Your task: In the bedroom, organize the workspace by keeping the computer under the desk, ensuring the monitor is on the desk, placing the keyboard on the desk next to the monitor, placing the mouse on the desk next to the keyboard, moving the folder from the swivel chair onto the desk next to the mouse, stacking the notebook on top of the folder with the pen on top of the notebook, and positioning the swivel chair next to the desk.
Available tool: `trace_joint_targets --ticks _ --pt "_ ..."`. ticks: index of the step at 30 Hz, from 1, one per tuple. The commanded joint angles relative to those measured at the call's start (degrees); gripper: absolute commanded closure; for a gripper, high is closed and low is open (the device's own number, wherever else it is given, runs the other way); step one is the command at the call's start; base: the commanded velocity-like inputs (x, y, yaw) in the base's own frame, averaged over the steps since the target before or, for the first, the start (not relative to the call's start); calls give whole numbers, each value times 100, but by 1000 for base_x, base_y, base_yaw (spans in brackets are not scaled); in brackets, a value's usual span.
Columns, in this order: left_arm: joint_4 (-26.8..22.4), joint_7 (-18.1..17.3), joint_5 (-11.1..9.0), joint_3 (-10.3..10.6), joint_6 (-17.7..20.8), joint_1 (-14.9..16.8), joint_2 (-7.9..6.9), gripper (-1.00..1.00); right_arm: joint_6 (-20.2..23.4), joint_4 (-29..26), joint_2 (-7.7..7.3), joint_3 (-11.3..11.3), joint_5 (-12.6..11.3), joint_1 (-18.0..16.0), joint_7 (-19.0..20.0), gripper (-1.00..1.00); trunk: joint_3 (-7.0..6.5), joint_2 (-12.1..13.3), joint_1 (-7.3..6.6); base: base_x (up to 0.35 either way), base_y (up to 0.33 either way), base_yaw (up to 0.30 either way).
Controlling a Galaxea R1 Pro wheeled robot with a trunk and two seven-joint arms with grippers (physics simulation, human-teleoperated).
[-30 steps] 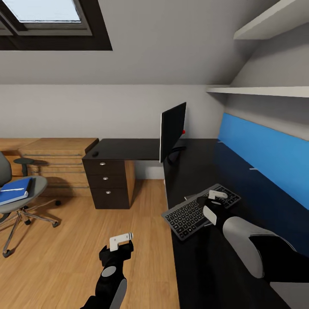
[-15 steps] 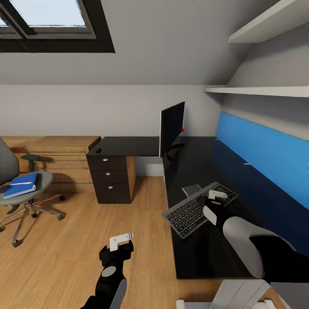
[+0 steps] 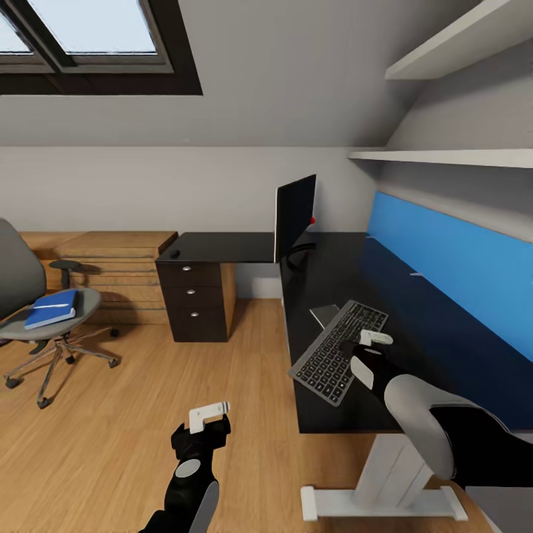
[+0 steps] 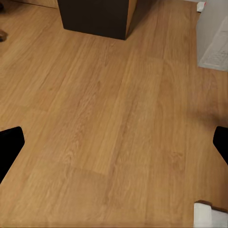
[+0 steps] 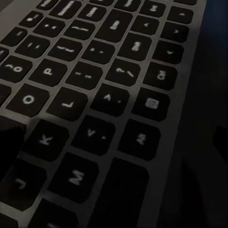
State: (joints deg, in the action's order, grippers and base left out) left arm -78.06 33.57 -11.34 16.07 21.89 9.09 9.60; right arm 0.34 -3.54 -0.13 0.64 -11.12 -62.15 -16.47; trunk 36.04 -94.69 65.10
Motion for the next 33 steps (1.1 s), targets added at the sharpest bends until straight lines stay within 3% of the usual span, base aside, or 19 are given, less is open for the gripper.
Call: trace_joint_targets --ticks 1,5,26,33 --pt "-5 45 -44 10 17 5 -2 -100 -9 178 3 -4 -88 -1 -14 -100 7 -2 -1 -30 0 0" --pt "22 41 -44 11 17 3 -2 -100 -159 184 23 -3 -84 -1 -23 -100 7 -2 -1 -10 0 0" --pt "108 37 -39 16 17 5 -2 -100 -549 187 39 -1 -66 1 -49 -100 -370 840 -462 0 0 0" --pt "252 58 -25 106 1 4 1 -100 -554 187 39 -2 -58 1 -42 -100 -370 840 -462 0 0 0"
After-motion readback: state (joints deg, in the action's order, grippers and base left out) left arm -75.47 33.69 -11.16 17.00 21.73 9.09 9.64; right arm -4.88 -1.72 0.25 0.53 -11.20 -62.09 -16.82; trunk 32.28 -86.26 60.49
